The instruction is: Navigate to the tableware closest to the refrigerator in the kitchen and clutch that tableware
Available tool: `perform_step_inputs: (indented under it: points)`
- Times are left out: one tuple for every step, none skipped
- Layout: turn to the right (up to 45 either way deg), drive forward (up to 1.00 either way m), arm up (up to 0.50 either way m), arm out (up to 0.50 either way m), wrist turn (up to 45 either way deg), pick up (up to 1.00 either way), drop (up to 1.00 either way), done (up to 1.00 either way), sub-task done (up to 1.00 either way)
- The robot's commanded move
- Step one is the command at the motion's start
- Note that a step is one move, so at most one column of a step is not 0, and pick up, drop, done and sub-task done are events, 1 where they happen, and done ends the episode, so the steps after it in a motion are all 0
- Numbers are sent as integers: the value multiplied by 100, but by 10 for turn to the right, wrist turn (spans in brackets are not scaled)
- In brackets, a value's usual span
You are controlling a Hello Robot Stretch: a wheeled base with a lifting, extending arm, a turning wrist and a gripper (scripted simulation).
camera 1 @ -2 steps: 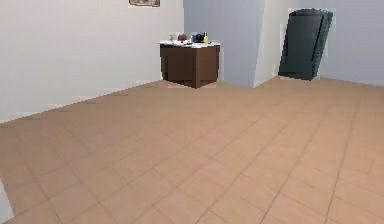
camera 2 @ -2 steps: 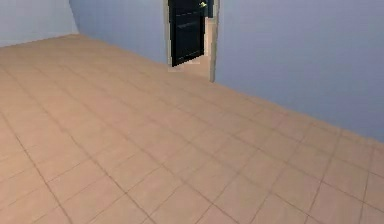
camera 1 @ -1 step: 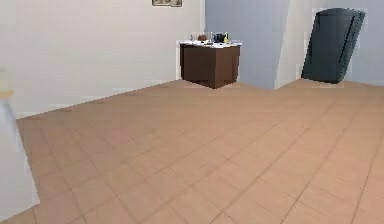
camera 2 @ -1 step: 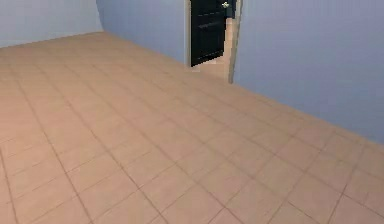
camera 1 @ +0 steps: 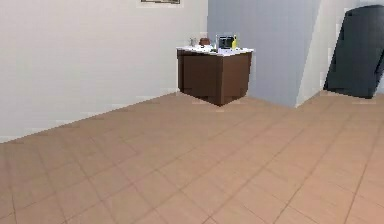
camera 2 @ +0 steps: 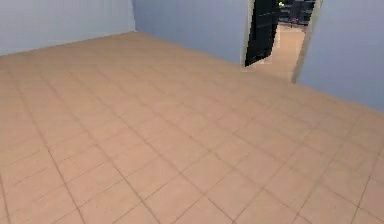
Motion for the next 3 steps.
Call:
perform_step_inputs:
  points:
    - [0, 100, 0, 0, 0, 0, 0, 0, 0]
    - [-30, 0, 0, 0, 0, 0, 0, 0, 0]
    - [0, 100, 0, 0, 0, 0, 0, 0, 0]
